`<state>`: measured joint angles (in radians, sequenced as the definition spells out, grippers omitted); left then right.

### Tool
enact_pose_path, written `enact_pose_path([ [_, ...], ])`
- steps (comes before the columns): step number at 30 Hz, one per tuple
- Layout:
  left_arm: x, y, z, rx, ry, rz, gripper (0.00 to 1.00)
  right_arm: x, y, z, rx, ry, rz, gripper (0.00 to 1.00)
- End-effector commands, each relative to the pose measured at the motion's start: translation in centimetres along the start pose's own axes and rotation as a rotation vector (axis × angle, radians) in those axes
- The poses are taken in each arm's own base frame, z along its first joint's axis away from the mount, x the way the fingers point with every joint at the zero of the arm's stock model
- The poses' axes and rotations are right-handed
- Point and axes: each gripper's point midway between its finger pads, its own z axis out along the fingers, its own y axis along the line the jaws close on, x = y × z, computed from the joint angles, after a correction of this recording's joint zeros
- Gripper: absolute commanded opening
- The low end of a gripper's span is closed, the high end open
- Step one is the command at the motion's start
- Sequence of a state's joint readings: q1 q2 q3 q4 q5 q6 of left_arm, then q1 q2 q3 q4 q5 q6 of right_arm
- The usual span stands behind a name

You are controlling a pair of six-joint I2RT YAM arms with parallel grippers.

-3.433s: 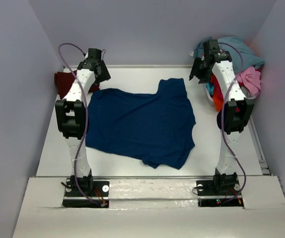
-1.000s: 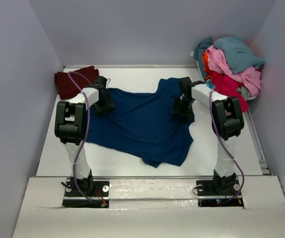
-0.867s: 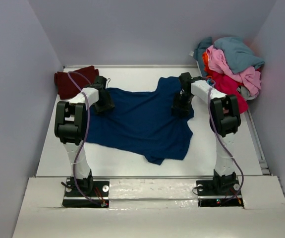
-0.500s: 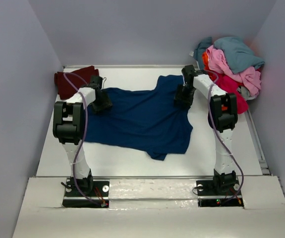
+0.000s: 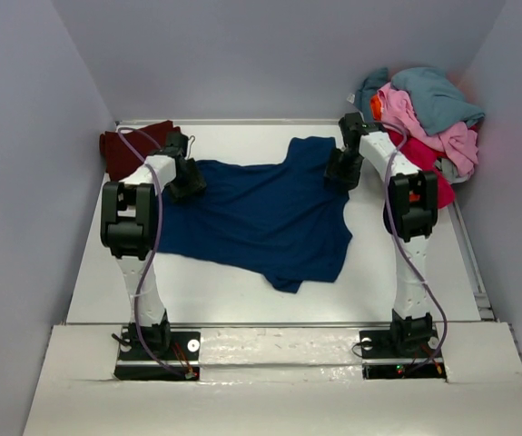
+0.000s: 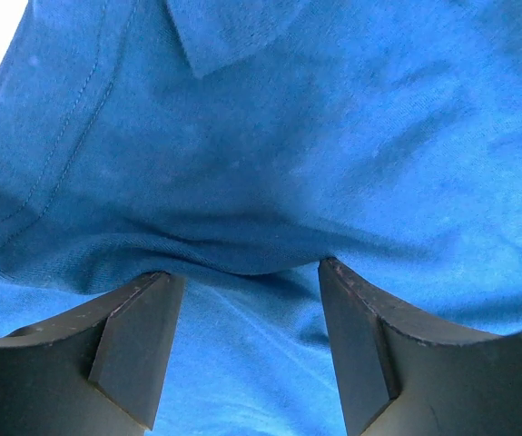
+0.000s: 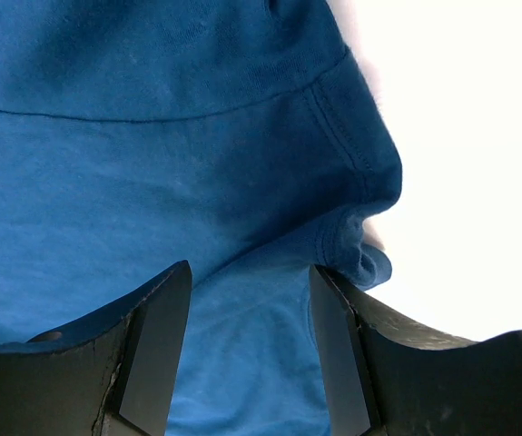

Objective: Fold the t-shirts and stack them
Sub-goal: Flatten out the tshirt

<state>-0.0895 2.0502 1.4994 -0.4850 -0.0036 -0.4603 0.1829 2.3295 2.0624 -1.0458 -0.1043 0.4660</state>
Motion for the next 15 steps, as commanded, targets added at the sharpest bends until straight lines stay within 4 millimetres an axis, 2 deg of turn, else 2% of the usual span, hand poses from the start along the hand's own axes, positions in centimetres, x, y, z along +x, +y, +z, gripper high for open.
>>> enact_pose_path([
  [1,-1.3,-0.4,-2.3,0.062,-0.086,0.002,0.74,-0.7,0.2,-4.7,-0.018,-0.095,-0.043,0.6],
  [2,-1.9,0.0,-3.1,0.042,-0.126,-0.002,0.74,-0.5,0.2,-5.3,-0.024,-0.107,-0.046,0.6],
  [3,-1.4,0.0,-3.5,0.036,-0.137,0.004,0.75,0.4,0.4,-6.6,-0.037,-0.12,-0.067,0.6],
  [5,-1.9,-0.1,-5.0,0.03,-0.186,0.01,0.75,0.8,0.2,-7.9,-0.046,-0.148,-0.075,0.6],
  [6,-2.3,0.0,-6.4,0.012,-0.223,0.015,0.75,1.8,0.2,-7.8,-0.049,-0.141,-0.09,0.6],
  [7,-2.6,0.2,-7.1,0.005,-0.243,0.017,0.75,1.9,0.3,-9.4,-0.066,-0.173,-0.096,0.6],
  [10,-3.7,-0.2,-10.8,-0.014,-0.357,0.038,0.76,3.0,0.4,-10.5,-0.06,-0.202,-0.126,0.6],
  [13,-3.6,-0.7,-12.3,-0.014,-0.382,0.057,0.77,4.7,1.4,-10.8,-0.089,-0.169,-0.157,0.59],
  [15,-2.8,-0.2,-13.3,-0.053,-0.378,0.061,0.77,7.1,2.4,-10.9,-0.099,-0.127,-0.207,0.59],
])
